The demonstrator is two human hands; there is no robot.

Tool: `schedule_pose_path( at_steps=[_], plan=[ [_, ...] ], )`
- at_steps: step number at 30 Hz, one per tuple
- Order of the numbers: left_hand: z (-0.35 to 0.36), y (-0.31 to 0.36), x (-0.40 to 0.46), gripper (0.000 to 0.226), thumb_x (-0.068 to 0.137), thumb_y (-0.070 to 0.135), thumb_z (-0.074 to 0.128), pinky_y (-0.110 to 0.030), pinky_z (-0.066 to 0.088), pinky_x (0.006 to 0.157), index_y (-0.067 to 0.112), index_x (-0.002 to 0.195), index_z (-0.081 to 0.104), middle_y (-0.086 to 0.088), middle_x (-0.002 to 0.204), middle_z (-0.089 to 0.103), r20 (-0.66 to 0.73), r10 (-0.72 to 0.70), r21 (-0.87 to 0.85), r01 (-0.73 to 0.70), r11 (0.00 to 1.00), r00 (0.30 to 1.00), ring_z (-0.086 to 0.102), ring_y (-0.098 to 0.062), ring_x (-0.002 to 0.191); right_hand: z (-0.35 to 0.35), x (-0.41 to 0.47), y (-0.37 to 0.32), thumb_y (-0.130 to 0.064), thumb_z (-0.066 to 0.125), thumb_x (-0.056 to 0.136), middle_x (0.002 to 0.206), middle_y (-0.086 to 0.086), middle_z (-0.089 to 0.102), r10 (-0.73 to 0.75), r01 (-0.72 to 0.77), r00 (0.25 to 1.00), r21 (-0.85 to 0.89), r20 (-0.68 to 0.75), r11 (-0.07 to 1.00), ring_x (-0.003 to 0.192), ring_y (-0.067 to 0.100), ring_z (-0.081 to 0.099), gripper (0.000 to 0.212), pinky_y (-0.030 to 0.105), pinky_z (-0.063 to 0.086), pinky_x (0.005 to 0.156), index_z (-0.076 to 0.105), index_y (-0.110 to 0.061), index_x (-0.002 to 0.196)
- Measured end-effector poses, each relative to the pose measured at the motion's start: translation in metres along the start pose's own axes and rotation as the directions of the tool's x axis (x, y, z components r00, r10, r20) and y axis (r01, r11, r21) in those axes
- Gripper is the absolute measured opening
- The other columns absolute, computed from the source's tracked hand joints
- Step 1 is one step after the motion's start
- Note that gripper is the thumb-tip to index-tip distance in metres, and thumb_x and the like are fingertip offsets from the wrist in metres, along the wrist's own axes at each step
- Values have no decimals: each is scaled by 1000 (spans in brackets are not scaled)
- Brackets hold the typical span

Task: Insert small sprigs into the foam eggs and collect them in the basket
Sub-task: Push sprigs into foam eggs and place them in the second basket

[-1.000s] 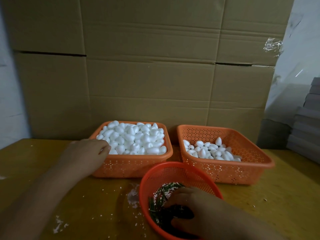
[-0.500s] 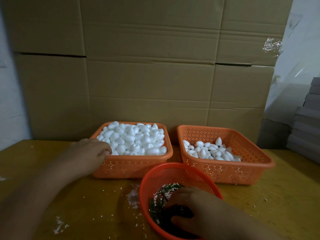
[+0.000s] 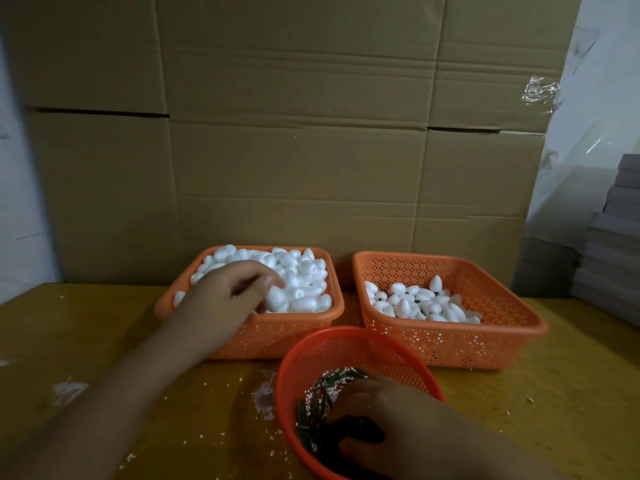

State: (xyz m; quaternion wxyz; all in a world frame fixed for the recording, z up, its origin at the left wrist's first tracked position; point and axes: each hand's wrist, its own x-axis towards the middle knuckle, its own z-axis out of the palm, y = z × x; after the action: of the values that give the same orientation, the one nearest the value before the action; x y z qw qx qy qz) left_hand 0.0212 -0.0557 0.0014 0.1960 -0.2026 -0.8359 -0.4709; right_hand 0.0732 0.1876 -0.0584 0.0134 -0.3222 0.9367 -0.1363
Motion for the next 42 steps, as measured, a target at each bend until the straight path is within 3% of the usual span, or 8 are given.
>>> schedule_pose_path(
  at_steps=[5, 10, 12, 18, 24, 28, 38, 42],
  plan=[
    [39, 29, -24, 32, 88, 40, 52, -15, 45, 54, 18, 74, 70, 3, 56, 60, 198, -74, -382, 146, 912, 978, 54, -6, 53, 0, 2, -3, -49, 55, 88, 131, -24, 50, -49, 49, 999, -2, -20, 999, 124, -9, 37, 41, 25, 38, 105, 52, -44, 129],
    [71, 21, -39, 14, 90, 25, 61, -13, 44, 55, 13, 84, 67, 7, 67, 69, 357, -45, -380, 189, 905, 933, 58, -1, 58, 2, 1, -9, -49, 50, 87, 131, -19, 55, -57, 59, 998, 55, -42, 997, 121, -8, 46, 38, 25, 44, 99, 55, -46, 125],
    [74, 13, -39, 3, 90, 12, 65, -13, 45, 58, 13, 89, 67, 5, 77, 72, 360, -63, -348, 196, 917, 931, 62, 0, 68, 2, 0, -11, -51, 46, 88, 124, -17, 59, -41, 44, 998, 60, -43, 997, 111, -4, 54, 36, 24, 47, 92, 52, -50, 123],
    [73, 3, -37, 22, 91, 2, 64, -21, 53, 65, 19, 103, 69, 7, 102, 73, 321, -98, -386, 224, 895, 942, 69, -9, 91, -1, 1, -13, -52, 46, 87, 128, -25, 53, -12, 14, 999, 87, -30, 996, 107, -6, 55, 35, 18, 46, 89, 46, -55, 122],
    [76, -4, -36, 28, 87, -6, 65, -21, 53, 69, 18, 101, 66, 8, 102, 73, 310, -104, -422, 235, 876, 945, 67, -6, 99, -1, -1, -13, -52, 45, 87, 125, -22, 56, 6, -4, 1000, 89, -19, 996, 105, -4, 57, 36, 23, 48, 89, 46, -54, 122],
    [76, -5, -36, 40, 93, -2, 59, -22, 54, 70, 32, 114, 66, 14, 111, 70, 294, -72, -415, 196, 888, 953, 64, -4, 108, -2, 0, -13, -53, 45, 86, 126, -22, 54, 2, -1, 1000, 82, -16, 997, 106, -4, 56, 35, 23, 47, 90, 45, -55, 122],
    [78, -6, -37, 26, 88, -5, 64, -22, 55, 75, 12, 107, 56, 0, 107, 74, 311, -89, -480, 237, 845, 946, 72, -17, 99, -2, 0, -13, -55, 42, 86, 123, -19, 58, 25, -25, 1000, 77, -11, 997, 104, 0, 58, 38, 29, 50, 90, 49, -50, 123],
    [78, -6, -38, 37, 86, -9, 65, -24, 55, 81, 18, 110, 56, 2, 107, 73, 269, -73, -466, 196, 863, 960, 70, -15, 103, -2, 1, -13, -55, 42, 85, 123, -20, 58, 30, -29, 1000, 75, -9, 997, 105, -2, 58, 39, 28, 49, 91, 48, -50, 123]
  ],
)
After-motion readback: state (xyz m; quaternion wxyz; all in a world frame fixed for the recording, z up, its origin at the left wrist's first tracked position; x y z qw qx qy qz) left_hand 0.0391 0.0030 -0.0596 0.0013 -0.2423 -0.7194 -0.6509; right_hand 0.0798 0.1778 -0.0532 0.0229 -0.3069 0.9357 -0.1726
